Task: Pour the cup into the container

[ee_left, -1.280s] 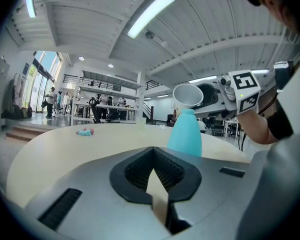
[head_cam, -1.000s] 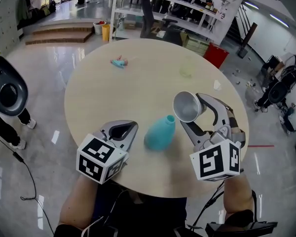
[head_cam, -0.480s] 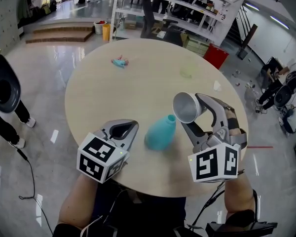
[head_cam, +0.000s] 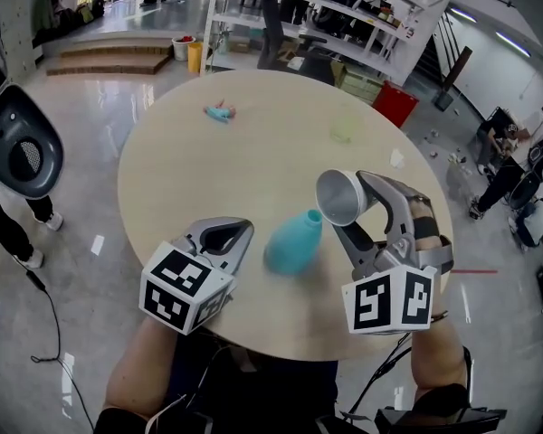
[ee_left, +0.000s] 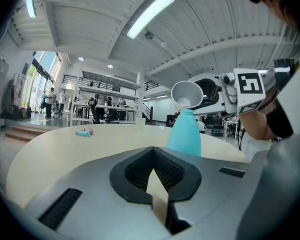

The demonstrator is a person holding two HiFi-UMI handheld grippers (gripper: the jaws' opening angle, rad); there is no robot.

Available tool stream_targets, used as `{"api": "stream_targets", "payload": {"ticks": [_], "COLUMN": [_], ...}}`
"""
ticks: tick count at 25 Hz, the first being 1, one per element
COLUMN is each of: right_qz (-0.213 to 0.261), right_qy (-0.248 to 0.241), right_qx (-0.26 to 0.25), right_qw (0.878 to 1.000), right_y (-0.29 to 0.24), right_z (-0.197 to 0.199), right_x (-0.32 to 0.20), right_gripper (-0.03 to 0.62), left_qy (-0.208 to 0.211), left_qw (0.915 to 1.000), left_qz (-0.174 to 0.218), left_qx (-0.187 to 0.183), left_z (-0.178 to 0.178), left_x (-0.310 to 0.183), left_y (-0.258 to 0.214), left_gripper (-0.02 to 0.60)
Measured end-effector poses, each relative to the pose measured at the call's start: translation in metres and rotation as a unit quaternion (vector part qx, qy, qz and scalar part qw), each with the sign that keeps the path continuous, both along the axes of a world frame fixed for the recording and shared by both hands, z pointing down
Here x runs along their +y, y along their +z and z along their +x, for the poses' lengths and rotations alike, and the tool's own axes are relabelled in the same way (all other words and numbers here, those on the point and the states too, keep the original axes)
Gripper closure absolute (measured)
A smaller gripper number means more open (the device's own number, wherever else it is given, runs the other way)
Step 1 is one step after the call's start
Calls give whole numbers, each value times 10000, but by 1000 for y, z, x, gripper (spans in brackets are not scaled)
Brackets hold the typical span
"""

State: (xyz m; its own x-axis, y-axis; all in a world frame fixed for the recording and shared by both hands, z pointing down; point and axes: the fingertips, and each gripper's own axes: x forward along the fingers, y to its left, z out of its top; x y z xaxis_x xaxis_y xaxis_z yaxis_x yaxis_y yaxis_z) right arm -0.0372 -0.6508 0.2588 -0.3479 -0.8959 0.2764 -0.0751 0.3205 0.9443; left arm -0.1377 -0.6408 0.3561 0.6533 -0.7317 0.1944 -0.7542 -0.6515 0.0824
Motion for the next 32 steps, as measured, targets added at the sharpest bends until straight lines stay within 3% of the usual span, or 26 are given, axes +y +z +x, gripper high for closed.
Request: {"api": "stream_targets", "payload": {"ticks": [32], "right_qz": [190], "right_qy": [0], "right_qx": [338], "right_qw": [9992], "right_y": [-1], "right_z": [-5], "right_x": [0], "right_gripper": [290], "left_qy": [-1], "left_qw": [10000], "left_qz": [32], "left_qx": [8], "left_z": [0], "left_x": [0], "left_y": [0], "left_gripper": [589]}}
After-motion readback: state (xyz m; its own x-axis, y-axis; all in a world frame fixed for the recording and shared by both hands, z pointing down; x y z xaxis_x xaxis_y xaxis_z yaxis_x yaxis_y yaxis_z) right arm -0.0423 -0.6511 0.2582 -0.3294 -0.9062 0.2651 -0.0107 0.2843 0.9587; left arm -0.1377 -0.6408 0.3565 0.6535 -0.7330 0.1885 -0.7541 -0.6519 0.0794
